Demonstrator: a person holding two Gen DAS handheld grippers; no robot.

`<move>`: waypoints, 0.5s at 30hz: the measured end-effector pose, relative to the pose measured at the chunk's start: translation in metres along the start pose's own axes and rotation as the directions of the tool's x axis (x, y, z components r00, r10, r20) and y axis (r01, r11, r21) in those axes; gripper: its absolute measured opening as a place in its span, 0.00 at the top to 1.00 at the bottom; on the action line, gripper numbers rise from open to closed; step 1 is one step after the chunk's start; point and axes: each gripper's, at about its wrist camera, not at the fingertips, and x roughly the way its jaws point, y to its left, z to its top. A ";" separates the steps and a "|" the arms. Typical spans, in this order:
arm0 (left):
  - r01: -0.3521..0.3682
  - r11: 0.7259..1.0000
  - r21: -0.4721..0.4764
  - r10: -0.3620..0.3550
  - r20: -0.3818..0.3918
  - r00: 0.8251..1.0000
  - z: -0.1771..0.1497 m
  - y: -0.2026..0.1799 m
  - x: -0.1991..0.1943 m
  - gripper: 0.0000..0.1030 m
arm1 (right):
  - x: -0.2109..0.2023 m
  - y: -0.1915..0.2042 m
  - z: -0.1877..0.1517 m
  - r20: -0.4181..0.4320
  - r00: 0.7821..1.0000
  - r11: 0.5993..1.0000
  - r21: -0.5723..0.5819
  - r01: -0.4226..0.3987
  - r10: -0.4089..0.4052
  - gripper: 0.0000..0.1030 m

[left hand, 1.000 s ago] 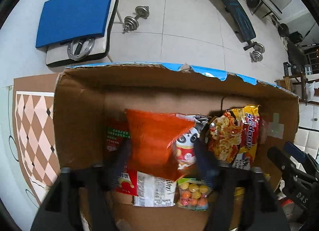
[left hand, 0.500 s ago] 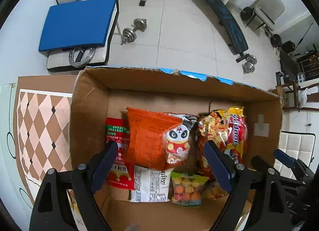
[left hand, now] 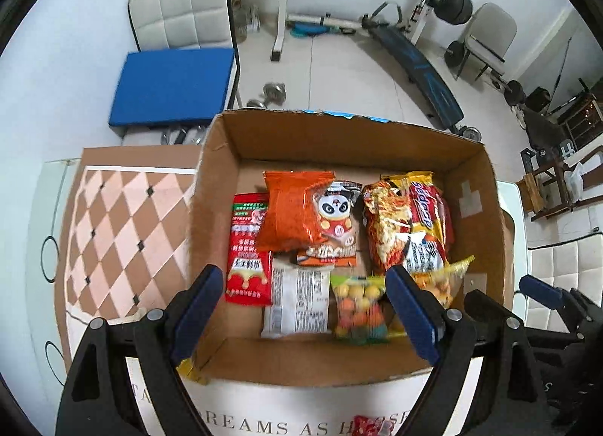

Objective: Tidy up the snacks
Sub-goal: 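Grasp the yellow chip bag with the left tool while the right tool grasps the red triangle candy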

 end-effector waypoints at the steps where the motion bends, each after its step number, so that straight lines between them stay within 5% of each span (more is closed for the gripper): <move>1: -0.005 1.000 0.003 0.005 0.019 1.000 -0.007 0.000 -0.008 0.14 | -0.007 0.002 -0.007 0.014 1.000 1.000 -0.002 -0.003 0.003 0.09; 15: -0.014 0.999 0.034 0.008 0.174 0.985 -0.069 -0.004 -0.084 0.14 | -0.088 0.003 -0.080 0.165 0.986 1.000 0.007 -0.009 0.007 0.09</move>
